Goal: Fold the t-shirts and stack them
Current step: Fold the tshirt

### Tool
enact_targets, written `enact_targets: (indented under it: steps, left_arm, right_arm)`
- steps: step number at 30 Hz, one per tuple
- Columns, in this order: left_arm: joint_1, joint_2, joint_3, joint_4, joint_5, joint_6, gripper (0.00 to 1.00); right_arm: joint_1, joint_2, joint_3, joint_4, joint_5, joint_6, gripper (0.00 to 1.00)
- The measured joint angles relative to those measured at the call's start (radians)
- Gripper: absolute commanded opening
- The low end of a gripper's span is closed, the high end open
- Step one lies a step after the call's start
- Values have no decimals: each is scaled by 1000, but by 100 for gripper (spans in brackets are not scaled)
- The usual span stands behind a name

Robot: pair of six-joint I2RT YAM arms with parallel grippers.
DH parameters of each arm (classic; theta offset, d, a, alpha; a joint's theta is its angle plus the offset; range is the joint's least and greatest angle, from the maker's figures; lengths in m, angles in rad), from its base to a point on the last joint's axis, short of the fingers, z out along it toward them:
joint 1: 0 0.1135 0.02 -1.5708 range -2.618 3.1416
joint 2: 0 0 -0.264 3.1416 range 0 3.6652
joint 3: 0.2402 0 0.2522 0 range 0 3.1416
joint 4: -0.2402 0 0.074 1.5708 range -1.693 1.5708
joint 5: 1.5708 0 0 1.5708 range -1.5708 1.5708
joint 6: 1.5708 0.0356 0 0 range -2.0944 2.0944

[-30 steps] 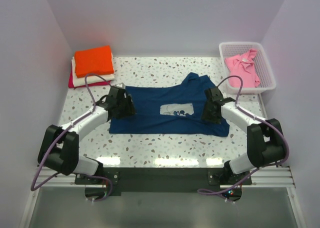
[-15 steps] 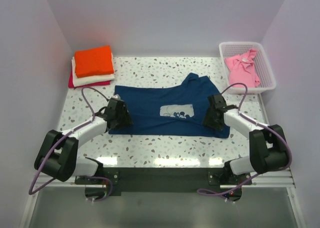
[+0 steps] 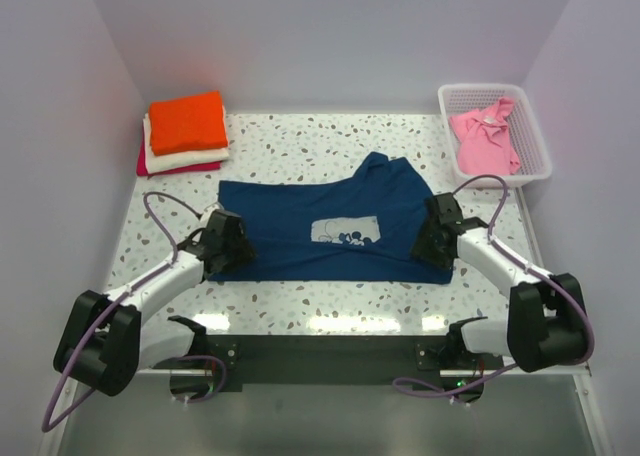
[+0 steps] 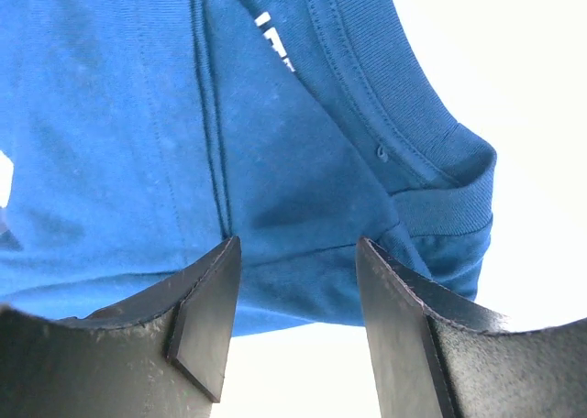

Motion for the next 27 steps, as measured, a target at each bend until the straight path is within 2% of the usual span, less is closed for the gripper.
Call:
enact_targets:
  steps: [6, 10, 24, 27]
  left_arm:
    - [0, -6, 0, -11, 0, 5, 57]
    - [0, -6, 1, -13, 1, 20, 57]
    - [0, 10, 17, -32, 1, 54, 57]
    - [0, 11, 18, -32, 1, 55, 57]
  right_arm:
    - [0, -34, 4, 1, -38, -19, 54]
    - [2, -26, 32, 4, -41, -28, 46]
    - [82, 111, 47, 66, -65, -19, 46]
    - [89, 114, 47, 75, -64, -14, 42]
